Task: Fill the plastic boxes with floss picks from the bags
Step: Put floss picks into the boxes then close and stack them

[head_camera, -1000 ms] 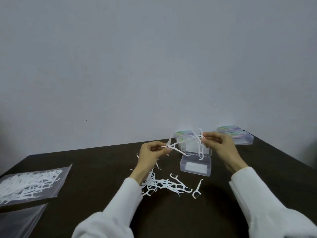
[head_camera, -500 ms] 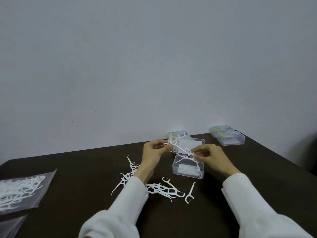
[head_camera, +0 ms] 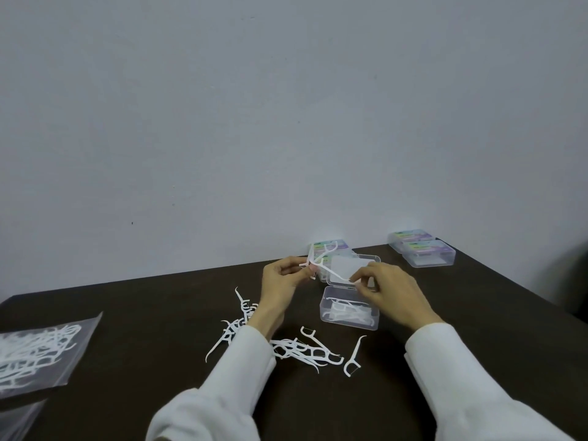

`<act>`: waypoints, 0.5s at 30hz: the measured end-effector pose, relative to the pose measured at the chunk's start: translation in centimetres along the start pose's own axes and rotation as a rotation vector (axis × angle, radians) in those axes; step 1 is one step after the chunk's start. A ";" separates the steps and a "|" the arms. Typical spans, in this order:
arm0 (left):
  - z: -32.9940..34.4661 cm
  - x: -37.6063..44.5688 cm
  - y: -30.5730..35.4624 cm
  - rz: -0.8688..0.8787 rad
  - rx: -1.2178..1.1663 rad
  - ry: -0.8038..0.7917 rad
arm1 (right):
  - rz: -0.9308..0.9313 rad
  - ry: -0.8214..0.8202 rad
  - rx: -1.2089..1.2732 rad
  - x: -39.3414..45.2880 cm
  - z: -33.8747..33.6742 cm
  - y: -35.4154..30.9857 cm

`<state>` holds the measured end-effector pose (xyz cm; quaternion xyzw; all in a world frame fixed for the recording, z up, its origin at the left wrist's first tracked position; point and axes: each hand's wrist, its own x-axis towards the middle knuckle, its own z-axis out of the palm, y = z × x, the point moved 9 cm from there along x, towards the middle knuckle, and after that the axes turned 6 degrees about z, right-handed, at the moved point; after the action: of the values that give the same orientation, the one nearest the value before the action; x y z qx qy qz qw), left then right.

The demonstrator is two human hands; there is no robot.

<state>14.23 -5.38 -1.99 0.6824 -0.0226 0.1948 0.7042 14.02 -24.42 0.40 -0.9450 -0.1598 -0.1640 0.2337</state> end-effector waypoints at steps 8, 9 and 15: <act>0.5 -0.2 -0.2 -0.001 0.057 -0.021 | 0.006 -0.029 0.001 0.1 0.7 0.1; 0.7 -0.3 -0.2 0.001 0.063 -0.029 | 0.025 -0.011 0.085 0.2 0.4 0.3; 2.0 -0.9 -0.5 0.017 0.140 -0.091 | 0.162 -0.263 0.740 -0.4 1.8 -0.7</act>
<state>14.06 -7.54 -2.56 0.7378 -0.0468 0.1707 0.6514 13.79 -23.05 -0.97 -0.8196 -0.1616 0.0458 0.5478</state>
